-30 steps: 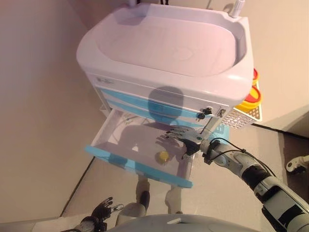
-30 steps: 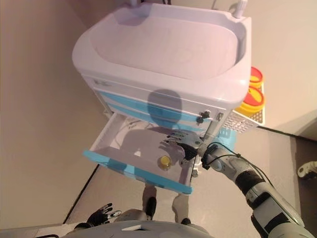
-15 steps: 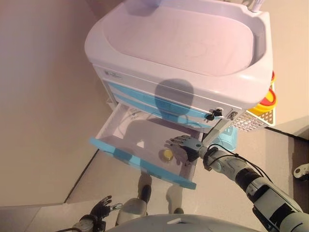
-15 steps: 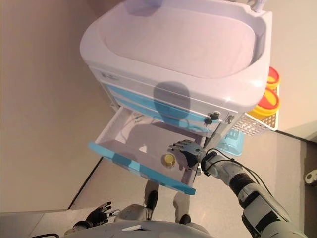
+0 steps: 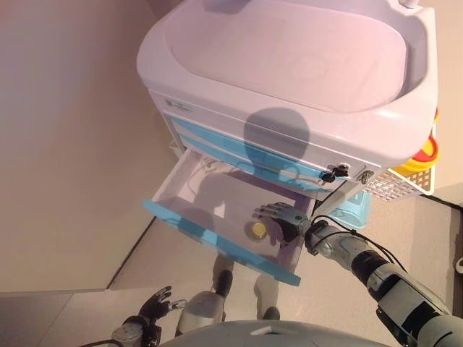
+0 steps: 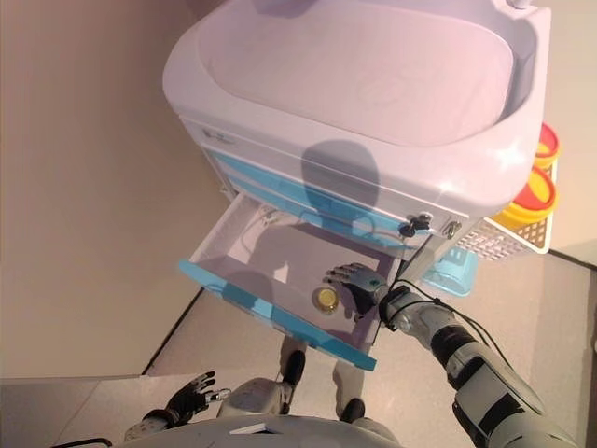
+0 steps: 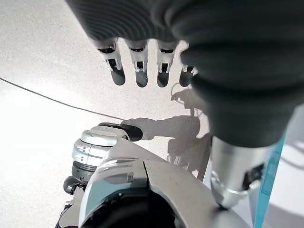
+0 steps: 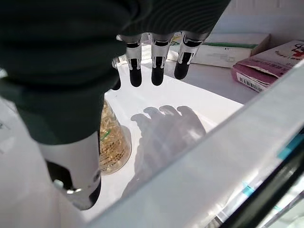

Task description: Open the drawer and pick up the medicine

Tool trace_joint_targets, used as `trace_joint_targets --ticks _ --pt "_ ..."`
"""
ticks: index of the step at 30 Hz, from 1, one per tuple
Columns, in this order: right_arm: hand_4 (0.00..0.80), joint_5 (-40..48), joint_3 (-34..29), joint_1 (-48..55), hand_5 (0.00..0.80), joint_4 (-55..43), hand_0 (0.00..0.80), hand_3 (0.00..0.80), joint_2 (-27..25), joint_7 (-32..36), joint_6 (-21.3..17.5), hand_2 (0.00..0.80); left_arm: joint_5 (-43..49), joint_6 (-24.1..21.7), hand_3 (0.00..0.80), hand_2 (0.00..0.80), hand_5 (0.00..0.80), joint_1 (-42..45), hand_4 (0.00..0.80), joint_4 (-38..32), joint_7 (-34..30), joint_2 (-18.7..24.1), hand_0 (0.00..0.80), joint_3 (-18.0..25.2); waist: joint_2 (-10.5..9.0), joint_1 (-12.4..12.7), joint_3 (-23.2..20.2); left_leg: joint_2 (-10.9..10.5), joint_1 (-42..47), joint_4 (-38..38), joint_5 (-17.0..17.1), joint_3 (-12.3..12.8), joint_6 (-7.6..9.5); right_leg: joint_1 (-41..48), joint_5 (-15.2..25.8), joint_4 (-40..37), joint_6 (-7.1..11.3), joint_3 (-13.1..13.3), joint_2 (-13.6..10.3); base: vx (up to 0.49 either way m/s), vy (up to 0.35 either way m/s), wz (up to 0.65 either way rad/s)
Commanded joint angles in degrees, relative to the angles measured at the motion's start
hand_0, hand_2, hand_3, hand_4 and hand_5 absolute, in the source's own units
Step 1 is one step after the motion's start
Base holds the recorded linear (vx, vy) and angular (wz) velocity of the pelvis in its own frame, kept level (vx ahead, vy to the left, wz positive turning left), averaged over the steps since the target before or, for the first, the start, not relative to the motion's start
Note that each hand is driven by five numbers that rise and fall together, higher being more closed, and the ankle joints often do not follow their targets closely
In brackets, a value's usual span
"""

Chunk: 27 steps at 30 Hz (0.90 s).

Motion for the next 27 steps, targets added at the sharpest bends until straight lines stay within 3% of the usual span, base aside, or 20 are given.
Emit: trace_joint_targets --ticks 1,27 --pt "0.0 1.92 0.94 -3.35 0.0 -1.43 0.0 0.0 1.36 -2.13 -0.34 0.0 1.13 -2.03 0.0 0.0 0.0 -1.31 0.0 1.16 -1.03 0.17 0.0 -3.94 0.38 0.74 -0.09 -3.7 -0.36 0.85 -5.53 0.8 1.47 -7.29 2.61 5.35 1.92 2.05 -1.87 0.005 0.04 0.03" --pt "0.0 -0.26 2.58 -4.59 0.0 -0.21 0.0 0.0 2.75 -3.11 -2.74 0.0 1.13 -3.33 0.0 0.0 0.0 -0.9 0.0 0.64 -1.35 0.24 0.0 -5.41 0.67 2.21 0.68 -4.32 -0.65 0.98 -5.35 -0.37 1.91 -7.54 2.23 6.61 2.21 0.83 -2.51 0.015 0.01 0.03"
